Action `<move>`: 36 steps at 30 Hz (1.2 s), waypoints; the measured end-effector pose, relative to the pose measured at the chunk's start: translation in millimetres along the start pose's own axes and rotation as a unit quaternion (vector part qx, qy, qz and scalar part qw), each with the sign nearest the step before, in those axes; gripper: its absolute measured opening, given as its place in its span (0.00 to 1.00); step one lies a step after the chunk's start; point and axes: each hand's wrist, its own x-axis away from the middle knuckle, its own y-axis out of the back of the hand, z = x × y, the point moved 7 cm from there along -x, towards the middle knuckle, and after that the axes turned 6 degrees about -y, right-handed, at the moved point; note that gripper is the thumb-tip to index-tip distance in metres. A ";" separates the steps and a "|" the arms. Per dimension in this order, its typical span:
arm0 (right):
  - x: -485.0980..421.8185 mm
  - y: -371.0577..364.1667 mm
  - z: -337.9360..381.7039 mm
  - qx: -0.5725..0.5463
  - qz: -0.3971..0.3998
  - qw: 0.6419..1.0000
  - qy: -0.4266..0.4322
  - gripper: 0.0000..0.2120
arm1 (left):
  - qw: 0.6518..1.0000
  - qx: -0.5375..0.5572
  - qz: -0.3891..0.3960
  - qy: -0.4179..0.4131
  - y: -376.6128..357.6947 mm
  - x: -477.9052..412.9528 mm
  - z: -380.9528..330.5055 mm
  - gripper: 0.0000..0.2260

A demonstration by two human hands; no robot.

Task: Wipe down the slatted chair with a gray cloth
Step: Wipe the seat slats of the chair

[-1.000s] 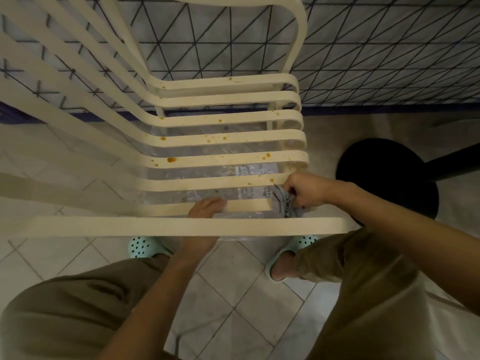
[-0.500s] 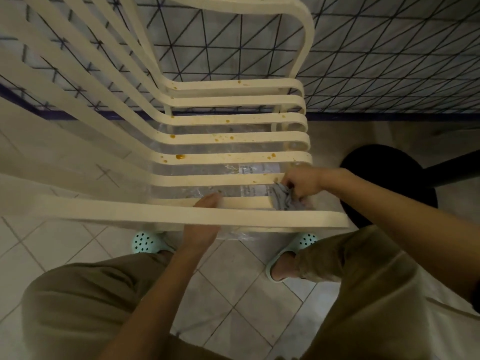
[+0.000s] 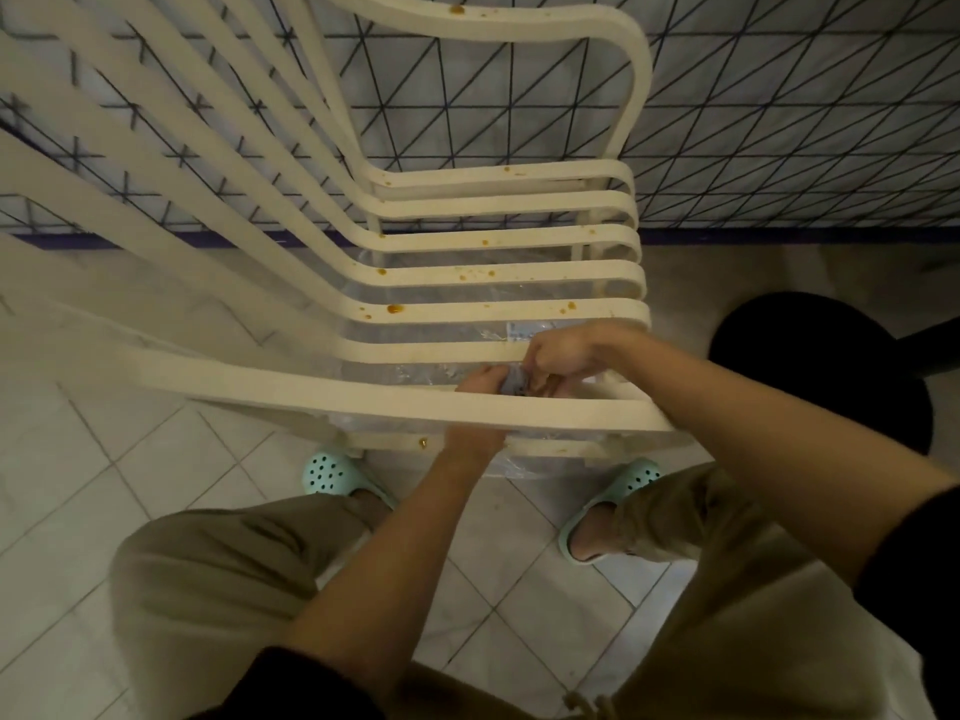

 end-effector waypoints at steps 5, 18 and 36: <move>26.9 29.1 13.7 -0.030 -0.123 0.989 0.078 0.13 | 0.995 -0.043 0.079 0.045 14.8 -16.6 25.7 0.09; 103.2 5.0 13.2 0.042 -0.355 0.916 0.180 0.09 | 0.960 -0.237 0.089 0.119 110.7 8.5 111.7 0.08; 108.1 6.5 23.1 0.100 -0.408 0.886 0.198 0.08 | 0.982 -0.144 0.121 0.010 -23.9 -23.7 9.1 0.09</move>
